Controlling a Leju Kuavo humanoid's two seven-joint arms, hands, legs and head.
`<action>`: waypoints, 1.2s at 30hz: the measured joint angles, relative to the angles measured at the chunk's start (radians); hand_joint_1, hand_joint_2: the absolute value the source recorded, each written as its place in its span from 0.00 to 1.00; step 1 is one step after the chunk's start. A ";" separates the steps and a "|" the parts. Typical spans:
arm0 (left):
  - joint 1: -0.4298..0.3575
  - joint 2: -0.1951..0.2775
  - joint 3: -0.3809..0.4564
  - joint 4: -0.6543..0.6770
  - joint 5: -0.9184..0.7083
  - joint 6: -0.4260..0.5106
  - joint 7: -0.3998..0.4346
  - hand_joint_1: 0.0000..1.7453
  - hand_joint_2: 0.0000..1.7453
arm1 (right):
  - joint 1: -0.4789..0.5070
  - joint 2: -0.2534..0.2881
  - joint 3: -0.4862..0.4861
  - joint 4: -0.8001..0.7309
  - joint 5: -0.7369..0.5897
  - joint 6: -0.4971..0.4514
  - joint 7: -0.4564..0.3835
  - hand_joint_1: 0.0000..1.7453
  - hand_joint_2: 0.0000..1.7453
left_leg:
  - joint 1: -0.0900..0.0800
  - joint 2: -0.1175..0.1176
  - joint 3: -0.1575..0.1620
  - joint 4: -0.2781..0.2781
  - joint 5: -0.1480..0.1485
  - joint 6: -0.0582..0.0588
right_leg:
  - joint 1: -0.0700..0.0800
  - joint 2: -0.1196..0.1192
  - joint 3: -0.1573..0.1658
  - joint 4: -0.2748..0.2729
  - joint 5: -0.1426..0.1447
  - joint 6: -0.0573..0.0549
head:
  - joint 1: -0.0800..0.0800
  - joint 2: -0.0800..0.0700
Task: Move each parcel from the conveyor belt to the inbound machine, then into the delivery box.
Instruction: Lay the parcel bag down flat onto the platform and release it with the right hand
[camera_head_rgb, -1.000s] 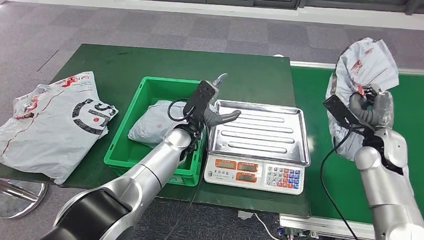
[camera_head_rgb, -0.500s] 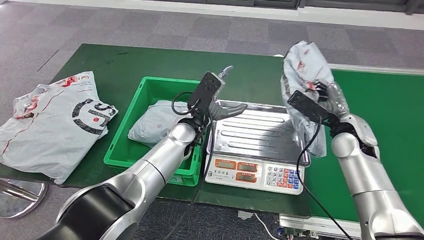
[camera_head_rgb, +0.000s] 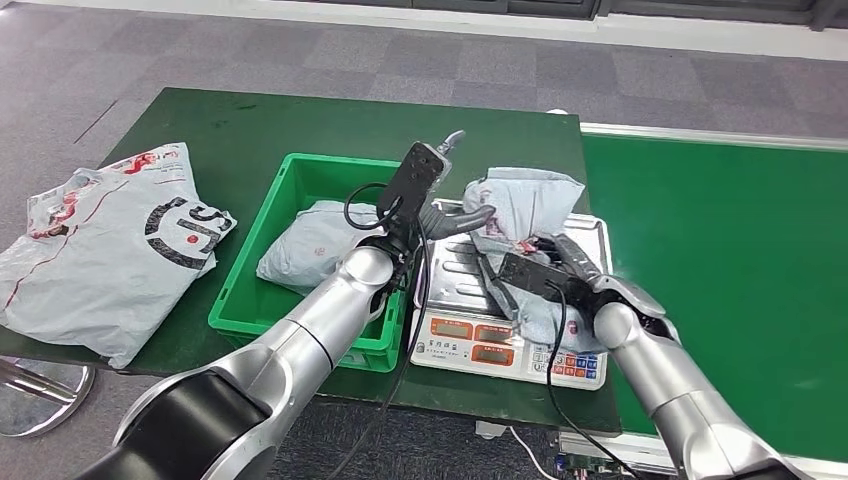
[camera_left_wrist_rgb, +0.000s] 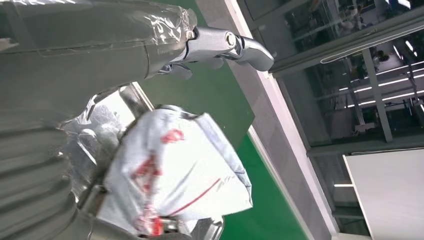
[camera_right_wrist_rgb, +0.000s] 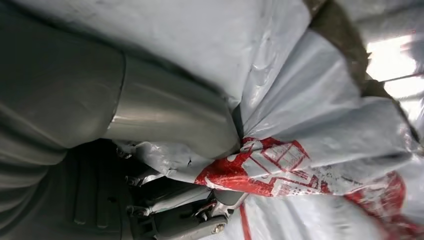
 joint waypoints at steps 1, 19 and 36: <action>0.000 0.000 0.000 0.000 0.000 0.001 0.000 0.00 1.00 | -0.002 0.007 0.004 0.015 -0.001 -0.003 -0.003 0.11 1.00 | 0.000 0.000 0.000 0.000 0.000 0.000 | 0.000 0.000 0.000 0.000 0.000 0.000 | 0.000 0.000; 0.002 0.000 0.000 -0.003 0.003 0.018 -0.020 0.00 1.00 | 0.044 0.091 0.013 0.104 0.007 -0.428 -0.118 0.00 1.00 | 0.000 0.002 0.002 0.000 0.001 -0.001 | 0.000 0.002 0.000 0.000 0.001 -0.002 | 0.000 0.000; 0.001 -0.003 -0.007 -0.001 0.005 0.035 -0.034 0.00 1.00 | 0.110 0.105 -0.097 -0.008 -0.118 -0.584 -0.301 0.00 1.00 | 0.000 0.002 0.002 0.000 0.001 -0.001 | 0.000 0.002 0.000 0.000 0.001 -0.002 | 0.000 0.000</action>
